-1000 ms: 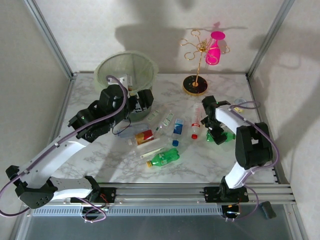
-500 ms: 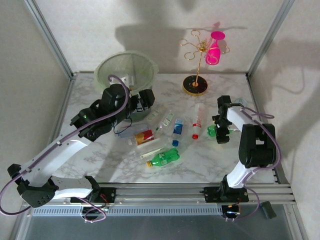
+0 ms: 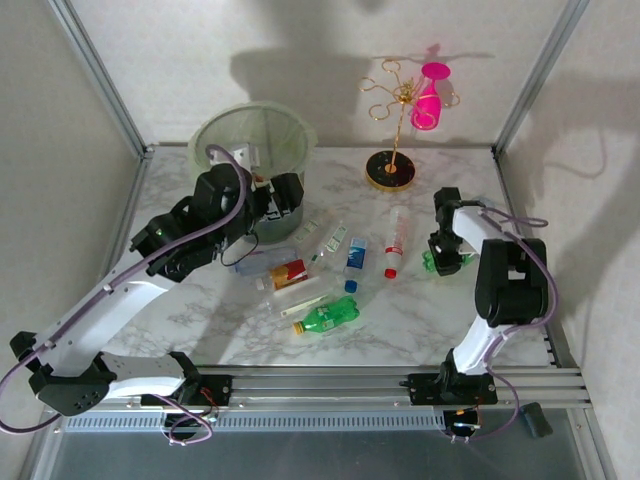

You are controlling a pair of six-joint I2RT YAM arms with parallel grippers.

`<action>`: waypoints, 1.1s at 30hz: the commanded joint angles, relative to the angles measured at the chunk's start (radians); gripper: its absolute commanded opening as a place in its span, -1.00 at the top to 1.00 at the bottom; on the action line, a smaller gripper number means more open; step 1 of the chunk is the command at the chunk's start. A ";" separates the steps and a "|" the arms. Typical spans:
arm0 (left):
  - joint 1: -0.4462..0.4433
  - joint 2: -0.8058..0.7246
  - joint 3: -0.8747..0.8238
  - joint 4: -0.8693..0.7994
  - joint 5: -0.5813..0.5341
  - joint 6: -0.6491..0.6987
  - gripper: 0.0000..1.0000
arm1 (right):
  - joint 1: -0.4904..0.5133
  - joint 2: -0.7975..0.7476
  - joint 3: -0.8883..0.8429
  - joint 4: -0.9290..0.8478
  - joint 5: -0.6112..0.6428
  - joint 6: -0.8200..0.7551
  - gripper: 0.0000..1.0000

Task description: Put the plastic bottles in the bin

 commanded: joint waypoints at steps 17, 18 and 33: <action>0.196 0.037 0.156 0.103 0.379 -0.056 -0.63 | 0.433 -0.522 0.163 0.371 -0.387 -0.924 0.30; 0.198 0.040 0.150 0.124 0.409 -0.063 -0.63 | 0.454 -0.526 0.170 0.376 -0.420 -0.960 0.30; 0.164 0.210 0.162 0.349 0.799 -0.079 -0.42 | 0.619 -0.518 0.231 0.351 -0.636 -1.123 0.34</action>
